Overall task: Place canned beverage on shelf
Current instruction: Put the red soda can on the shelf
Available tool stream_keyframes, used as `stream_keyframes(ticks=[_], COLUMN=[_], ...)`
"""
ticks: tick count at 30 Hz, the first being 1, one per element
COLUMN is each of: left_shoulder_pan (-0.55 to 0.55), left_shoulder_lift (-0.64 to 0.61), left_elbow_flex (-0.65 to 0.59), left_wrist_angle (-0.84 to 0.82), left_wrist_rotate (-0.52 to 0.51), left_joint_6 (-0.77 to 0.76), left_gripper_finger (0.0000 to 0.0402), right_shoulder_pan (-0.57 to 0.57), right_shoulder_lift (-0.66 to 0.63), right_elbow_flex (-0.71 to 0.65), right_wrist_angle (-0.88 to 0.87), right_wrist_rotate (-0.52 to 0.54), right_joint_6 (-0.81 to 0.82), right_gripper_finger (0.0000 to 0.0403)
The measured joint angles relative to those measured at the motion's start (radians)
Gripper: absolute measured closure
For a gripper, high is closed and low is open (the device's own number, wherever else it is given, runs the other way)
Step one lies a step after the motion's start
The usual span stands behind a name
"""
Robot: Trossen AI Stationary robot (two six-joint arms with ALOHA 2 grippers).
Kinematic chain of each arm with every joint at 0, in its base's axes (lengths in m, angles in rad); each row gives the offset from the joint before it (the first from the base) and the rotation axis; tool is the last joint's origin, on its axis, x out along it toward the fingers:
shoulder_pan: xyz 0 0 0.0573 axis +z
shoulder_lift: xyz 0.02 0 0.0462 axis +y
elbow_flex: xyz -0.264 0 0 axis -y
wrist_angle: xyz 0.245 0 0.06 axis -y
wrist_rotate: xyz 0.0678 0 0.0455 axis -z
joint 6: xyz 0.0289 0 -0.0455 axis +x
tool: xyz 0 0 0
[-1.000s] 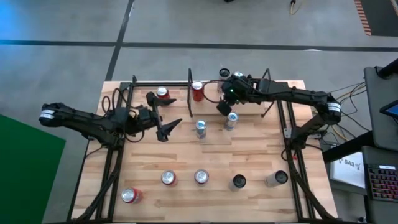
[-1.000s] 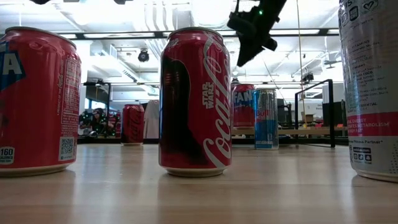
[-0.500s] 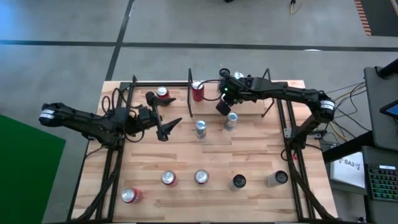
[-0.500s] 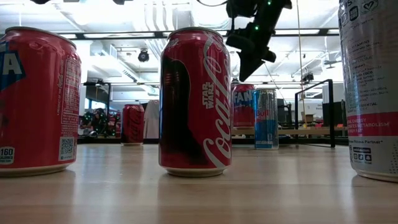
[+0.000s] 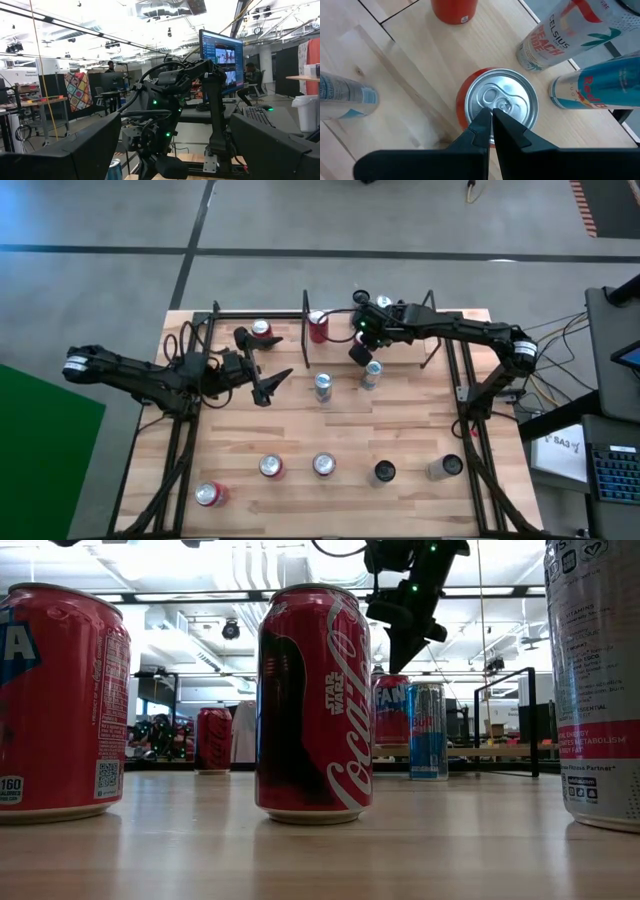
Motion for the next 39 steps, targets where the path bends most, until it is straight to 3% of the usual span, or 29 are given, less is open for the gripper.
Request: stream_keyframes(ticks=[39], left_shoulder_pan=[0.000], left_shoulder_lift=[0.000], left_elbow_flex=[0.000], left_wrist_angle=[0.003], left_wrist_rotate=[0.000], left_joint_6=[0.000], left_gripper_finger=[0.0043], right_shoulder_pan=[-0.010], right_shoulder_lift=[0.016], right_elbow_flex=[0.000], right_wrist_angle=[-0.050], right_wrist_rotate=[0.033], right_joint_6=[0.038], right_gripper_finger=[0.0394])
